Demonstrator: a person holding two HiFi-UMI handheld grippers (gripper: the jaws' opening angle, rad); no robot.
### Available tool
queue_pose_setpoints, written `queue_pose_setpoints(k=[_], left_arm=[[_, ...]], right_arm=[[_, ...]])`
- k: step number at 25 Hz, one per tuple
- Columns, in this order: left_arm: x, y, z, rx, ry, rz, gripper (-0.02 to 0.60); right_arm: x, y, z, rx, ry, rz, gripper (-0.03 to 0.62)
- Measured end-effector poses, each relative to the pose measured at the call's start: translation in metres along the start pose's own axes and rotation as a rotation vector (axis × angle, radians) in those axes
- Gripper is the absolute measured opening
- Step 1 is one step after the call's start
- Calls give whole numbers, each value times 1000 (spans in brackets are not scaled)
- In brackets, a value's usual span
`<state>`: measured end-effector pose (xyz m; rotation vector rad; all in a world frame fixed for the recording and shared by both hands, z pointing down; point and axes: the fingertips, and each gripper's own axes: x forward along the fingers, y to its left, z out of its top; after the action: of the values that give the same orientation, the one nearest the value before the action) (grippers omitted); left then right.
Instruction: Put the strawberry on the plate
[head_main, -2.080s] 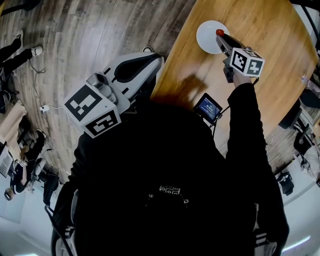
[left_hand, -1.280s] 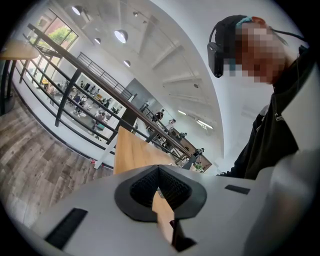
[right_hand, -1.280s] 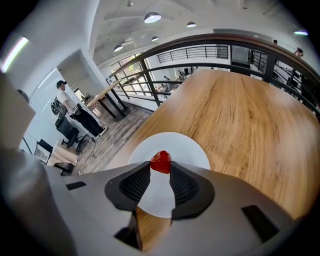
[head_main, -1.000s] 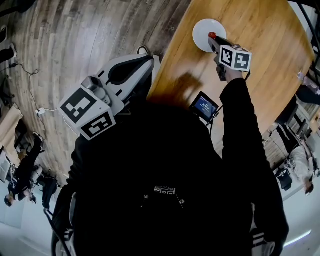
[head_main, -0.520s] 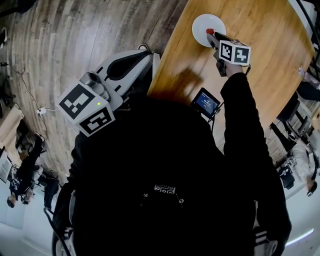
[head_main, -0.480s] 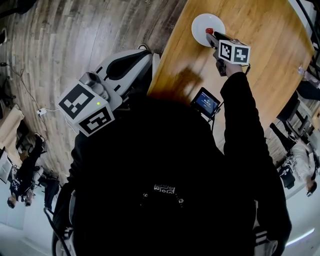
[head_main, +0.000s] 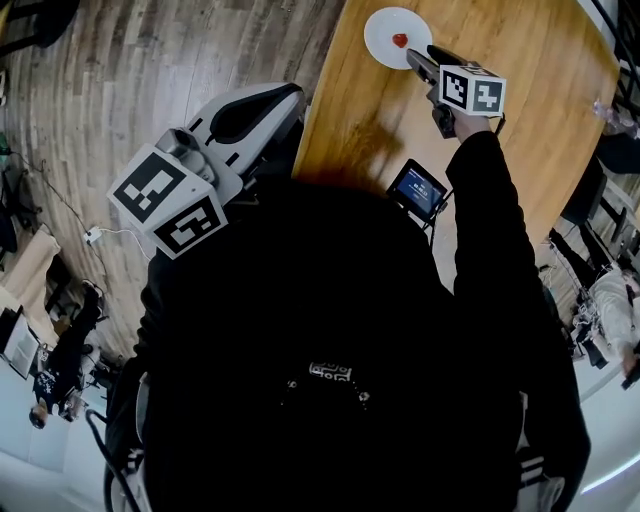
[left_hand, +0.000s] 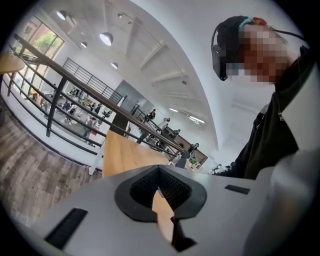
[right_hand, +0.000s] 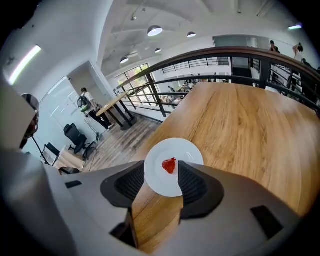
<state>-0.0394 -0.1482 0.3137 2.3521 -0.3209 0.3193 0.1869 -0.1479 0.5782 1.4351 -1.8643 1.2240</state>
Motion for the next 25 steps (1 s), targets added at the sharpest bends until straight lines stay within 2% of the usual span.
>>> queue_pose_setpoints(k=[4,8,14,16,20,25], left_arm=[[6,-11,14,46,17,-37,-2],[10,-12,4,91,40,-74,-2],[22,-20,8,155,48,-133,-2],[32,-32,11,176,50,-159,-2],[37,-50,24,209,46,-203,-2],[40,-61,37,230,37,-246,-2]], right_arm=[[-32,0,26,23,-77,-10,199],[-50,5,25,51,-158,-10,199],[-97,18,38,64,-290,-4,196],[-122,21,35,67,-326,8,163],[-163,48,39,49,-383,68,35],[-186,79,41,-4,-395,87,20]])
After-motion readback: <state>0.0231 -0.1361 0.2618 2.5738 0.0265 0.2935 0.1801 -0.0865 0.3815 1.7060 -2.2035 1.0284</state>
